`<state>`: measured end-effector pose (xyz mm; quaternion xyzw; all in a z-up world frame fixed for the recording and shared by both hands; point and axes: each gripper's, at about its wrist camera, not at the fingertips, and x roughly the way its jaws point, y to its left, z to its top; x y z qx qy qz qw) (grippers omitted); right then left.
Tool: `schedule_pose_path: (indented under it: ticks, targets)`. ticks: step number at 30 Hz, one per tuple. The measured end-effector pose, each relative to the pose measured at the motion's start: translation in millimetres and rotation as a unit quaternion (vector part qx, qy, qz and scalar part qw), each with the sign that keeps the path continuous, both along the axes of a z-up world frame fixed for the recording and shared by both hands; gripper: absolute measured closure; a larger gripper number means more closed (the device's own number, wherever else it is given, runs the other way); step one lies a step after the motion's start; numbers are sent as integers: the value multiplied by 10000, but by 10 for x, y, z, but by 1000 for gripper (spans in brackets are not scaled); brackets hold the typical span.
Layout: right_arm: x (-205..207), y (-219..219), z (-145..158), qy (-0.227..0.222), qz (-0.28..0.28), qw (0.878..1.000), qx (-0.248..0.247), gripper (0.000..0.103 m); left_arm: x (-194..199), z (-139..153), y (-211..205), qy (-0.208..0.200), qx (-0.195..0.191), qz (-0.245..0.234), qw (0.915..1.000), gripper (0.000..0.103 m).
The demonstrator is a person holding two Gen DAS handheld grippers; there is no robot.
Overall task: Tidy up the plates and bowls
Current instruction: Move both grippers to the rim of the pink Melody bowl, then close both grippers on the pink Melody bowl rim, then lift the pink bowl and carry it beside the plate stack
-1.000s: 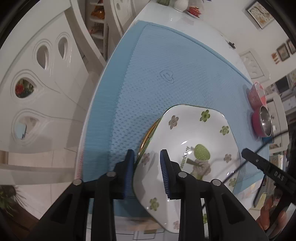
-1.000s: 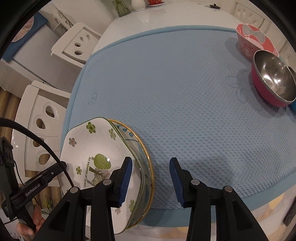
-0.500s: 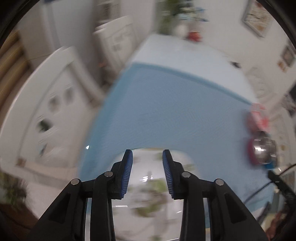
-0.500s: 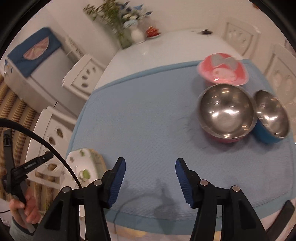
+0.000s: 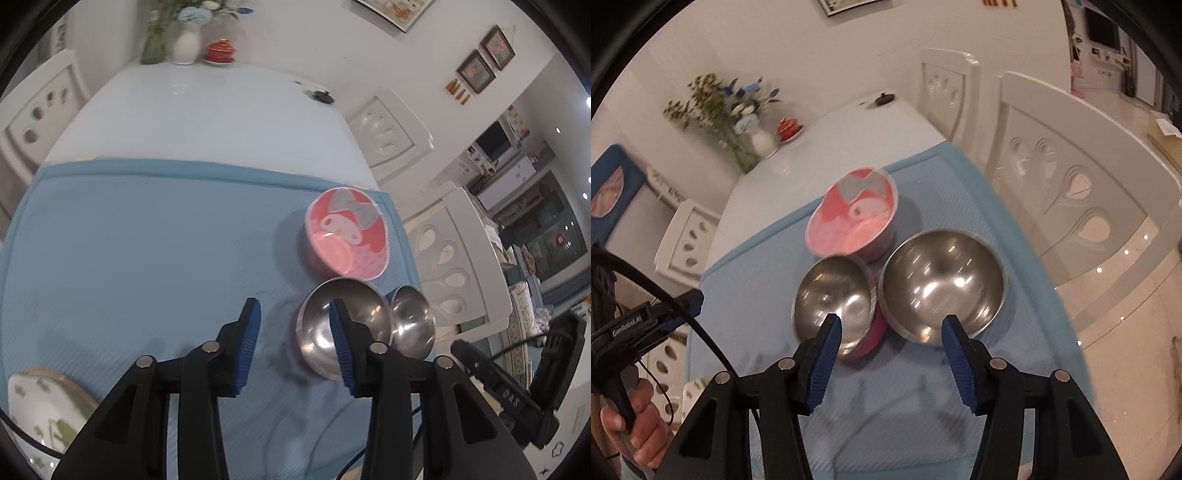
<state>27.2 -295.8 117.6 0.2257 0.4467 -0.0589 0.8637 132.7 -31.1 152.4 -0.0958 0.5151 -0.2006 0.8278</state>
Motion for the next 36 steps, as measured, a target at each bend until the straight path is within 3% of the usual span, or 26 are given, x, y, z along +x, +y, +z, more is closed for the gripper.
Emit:
schedule_pose_path:
  ticks: [3,7,10,18,19,21,24,27,29,32,36]
  targets:
    - [269,-204,22,-32,-71,9999,91,49,132,-11,-180,-62,38,-106,9999,40]
    - [622,-285,-22,42,6,9998,208,45,451,-89,-404,23,59,-186,9998,39]
    - [999,-302,-155,286,184,9989,325,31,670,-188,-504,146,77,-249,9996,39]
    - [1787,-267,-638,1106,476,9922,337,31,1151,-628,-800,569,223,-614,9962,43]
    - [1846,-279,-683,1175,473,9913,351,33,1196,-688,-838,626,312,-683,9952,45]
    - [1940,-288,-767,1256,533,9898,413,44,1285,-809,-901,821,434,-809,9924,59]
    - [2044,-283,-889,1392,625,9872,461,52,1399,-1000,-881,1167,250,-876,9890,77]
    - [2093,-181,-956,1404,791,9862,365,75,1413,-1128,-887,1301,-71,-992,9865,87]
    - [2119,-95,-983,1437,959,9847,209,88,1396,-1147,-932,1204,-62,-1042,9872,87]
    - [2104,2,-948,1375,979,9855,-155,88,1361,-1089,-976,971,69,-1080,9894,88]
    - [2011,-24,-774,1107,905,9897,-92,88,1300,-888,-894,737,-149,-1110,9910,88]
